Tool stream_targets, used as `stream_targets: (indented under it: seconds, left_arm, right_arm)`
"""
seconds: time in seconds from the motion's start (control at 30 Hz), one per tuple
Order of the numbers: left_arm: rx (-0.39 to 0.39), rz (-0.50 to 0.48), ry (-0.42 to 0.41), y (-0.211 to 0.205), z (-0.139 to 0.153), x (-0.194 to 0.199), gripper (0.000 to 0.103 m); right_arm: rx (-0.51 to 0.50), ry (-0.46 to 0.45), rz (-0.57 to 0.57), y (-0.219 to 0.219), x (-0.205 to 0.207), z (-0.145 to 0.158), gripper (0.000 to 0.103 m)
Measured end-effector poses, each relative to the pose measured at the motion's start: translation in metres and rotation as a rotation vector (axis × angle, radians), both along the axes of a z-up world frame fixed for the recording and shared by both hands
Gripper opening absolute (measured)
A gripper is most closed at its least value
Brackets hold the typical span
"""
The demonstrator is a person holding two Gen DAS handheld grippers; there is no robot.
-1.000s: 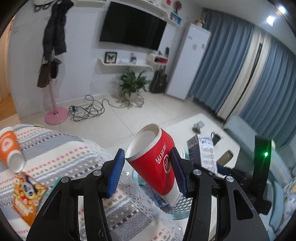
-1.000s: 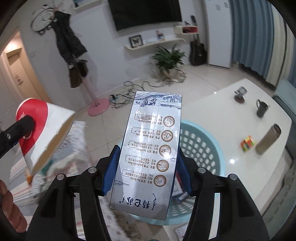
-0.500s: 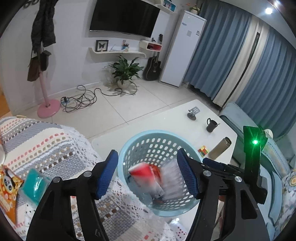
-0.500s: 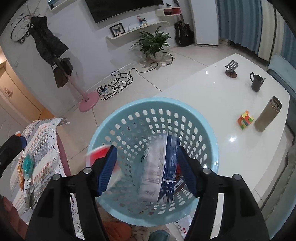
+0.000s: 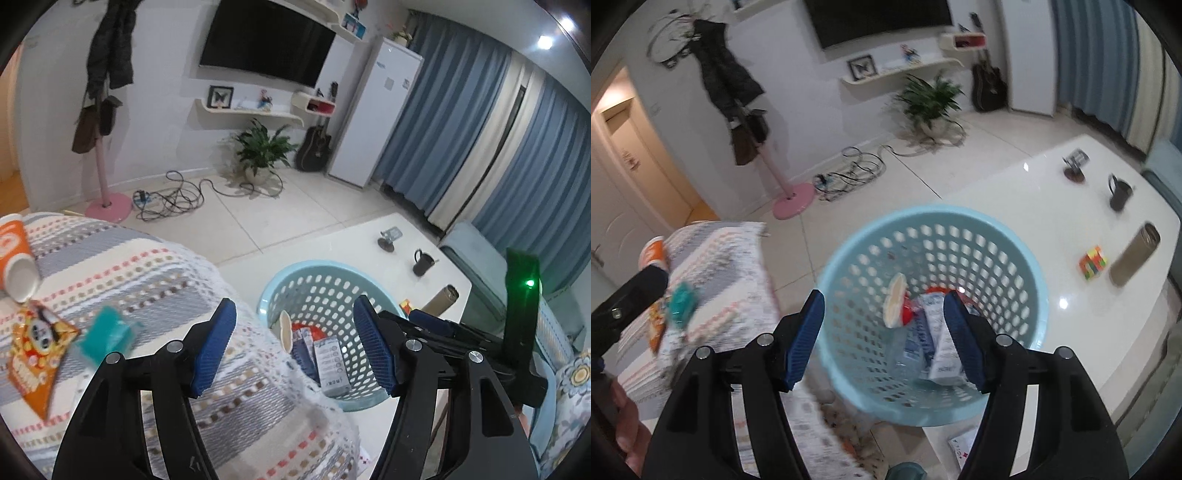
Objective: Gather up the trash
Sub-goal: 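Grasp the orange paper cup with the left tool while the right tool grasps the teal packet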
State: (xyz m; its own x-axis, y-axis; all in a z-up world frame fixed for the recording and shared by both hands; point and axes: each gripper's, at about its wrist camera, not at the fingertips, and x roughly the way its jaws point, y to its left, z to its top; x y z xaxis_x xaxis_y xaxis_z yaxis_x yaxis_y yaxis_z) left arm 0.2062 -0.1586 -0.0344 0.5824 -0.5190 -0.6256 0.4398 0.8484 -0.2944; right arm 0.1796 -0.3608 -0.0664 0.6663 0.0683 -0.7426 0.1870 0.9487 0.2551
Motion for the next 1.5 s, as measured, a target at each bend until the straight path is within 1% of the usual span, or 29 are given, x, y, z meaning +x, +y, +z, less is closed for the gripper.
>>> stream_targets:
  seconds: [0.07,0.2,0.33,0.37,0.43,0.47,0.53,0.63,0.7,0.73,0.83,0.93,1.0,1.17,1.3,1.4,1.47,1.5]
  left_arm:
    - [-0.007,0.020,-0.016,0.011,0.007,-0.004,0.065]
    - [-0.041,0.098,-0.048,0.051,0.021,-0.009,0.074]
    - [-0.035,0.200,-0.089,0.094,0.029,-0.012,0.079]
    - [-0.039,0.220,-0.089,0.105,0.030,-0.011,0.080]
    - [-0.067,0.291,-0.074,0.136,0.028,-0.008,0.084]
    - [-0.078,0.315,-0.067,0.147,0.027,-0.007,0.084]
    - [-0.098,0.395,-0.042,0.179,0.020,-0.001,0.084]
    - [-0.102,0.487,-0.011,0.216,0.008,0.010,0.084]
    - [-0.112,0.520,0.027,0.235,0.000,0.022,0.084]
    - [-0.123,0.520,0.053,0.242,-0.005,0.028,0.084]
    - [-0.150,0.513,0.102,0.252,-0.011,0.047,0.084]
    - [-0.144,0.497,0.141,0.248,-0.016,0.075,0.084]
    - [-0.135,0.513,0.161,0.246,-0.021,0.091,0.084]
    - [-0.112,0.559,0.217,0.240,-0.035,0.130,0.084]
    - [-0.068,0.572,0.242,0.238,-0.046,0.148,0.085]
    - [-0.083,0.562,0.246,0.241,-0.049,0.153,0.085]
    - [-0.076,0.552,0.242,0.240,-0.048,0.155,0.082]
    - [-0.084,0.529,0.241,0.237,-0.047,0.158,0.077]
  right_arm:
    - [-0.012,-0.031,0.035,0.017,-0.002,0.013,0.063]
    - [-0.024,-0.089,0.111,0.055,-0.005,0.033,0.063]
    - [-0.036,-0.136,0.185,0.100,-0.004,0.041,0.063]
    - [-0.040,-0.143,0.199,0.110,-0.003,0.041,0.063]
    - [-0.056,-0.151,0.224,0.134,0.000,0.037,0.063]
    - [-0.062,-0.152,0.235,0.145,0.002,0.034,0.060]
    - [-0.055,-0.134,0.267,0.165,0.008,0.022,0.058]
    - [-0.059,-0.111,0.301,0.191,0.017,0.007,0.058]
    - [-0.068,-0.096,0.317,0.203,0.022,-0.001,0.058]
    - [-0.065,-0.088,0.328,0.210,0.025,-0.005,0.058]
    - [-0.064,-0.076,0.342,0.218,0.031,-0.012,0.058]
    - [-0.052,-0.063,0.344,0.220,0.036,-0.018,0.058]
    - [-0.042,-0.051,0.343,0.218,0.037,-0.021,0.058]
    - [-0.023,-0.066,0.355,0.216,0.035,-0.019,0.058]
    - [-0.033,-0.069,0.365,0.219,0.035,-0.018,0.058]
    - [-0.035,-0.051,0.388,0.222,0.038,-0.019,0.058]
    - [-0.025,-0.033,0.400,0.224,0.042,-0.020,0.058]
    - [-0.019,-0.027,0.405,0.224,0.044,-0.020,0.058]
